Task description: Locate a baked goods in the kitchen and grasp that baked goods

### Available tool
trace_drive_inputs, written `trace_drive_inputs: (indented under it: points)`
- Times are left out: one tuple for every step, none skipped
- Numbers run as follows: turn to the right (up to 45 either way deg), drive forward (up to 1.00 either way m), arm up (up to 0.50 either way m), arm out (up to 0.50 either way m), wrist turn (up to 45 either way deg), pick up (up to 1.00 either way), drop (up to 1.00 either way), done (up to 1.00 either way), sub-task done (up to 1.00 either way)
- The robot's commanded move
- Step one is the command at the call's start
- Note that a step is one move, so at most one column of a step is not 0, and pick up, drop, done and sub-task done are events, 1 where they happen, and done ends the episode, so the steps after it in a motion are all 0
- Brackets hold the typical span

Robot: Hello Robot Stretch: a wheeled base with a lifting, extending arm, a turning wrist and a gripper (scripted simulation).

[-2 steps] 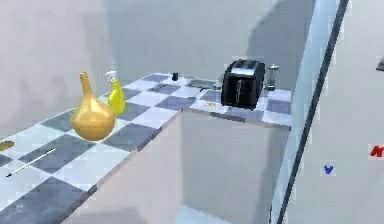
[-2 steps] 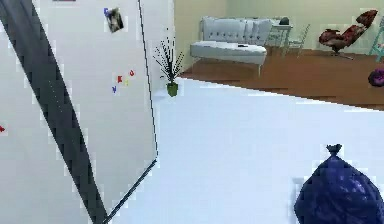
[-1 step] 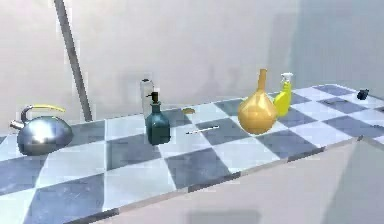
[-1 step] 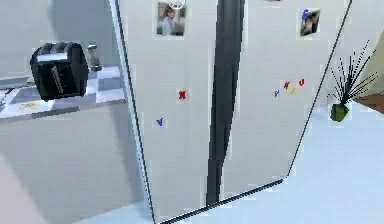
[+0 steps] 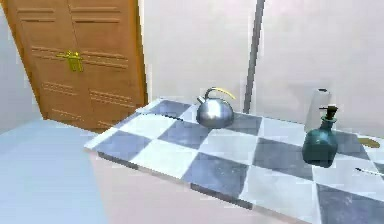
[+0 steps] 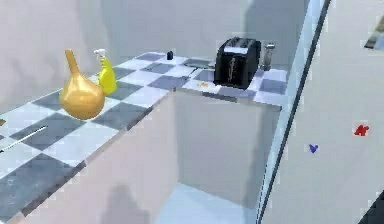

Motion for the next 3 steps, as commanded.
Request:
trace_drive_inputs:
  points:
    - [-42.0,0.0,0.0,0.0,0.0,0.0,0.0,0.0,0.0]
    - [-3.0,0.0,0.0,0.0,0.0,0.0,0.0,0.0,0.0]
    - [-3.0,0.0,0.0,0.0,0.0,0.0,0.0,0.0,0.0]
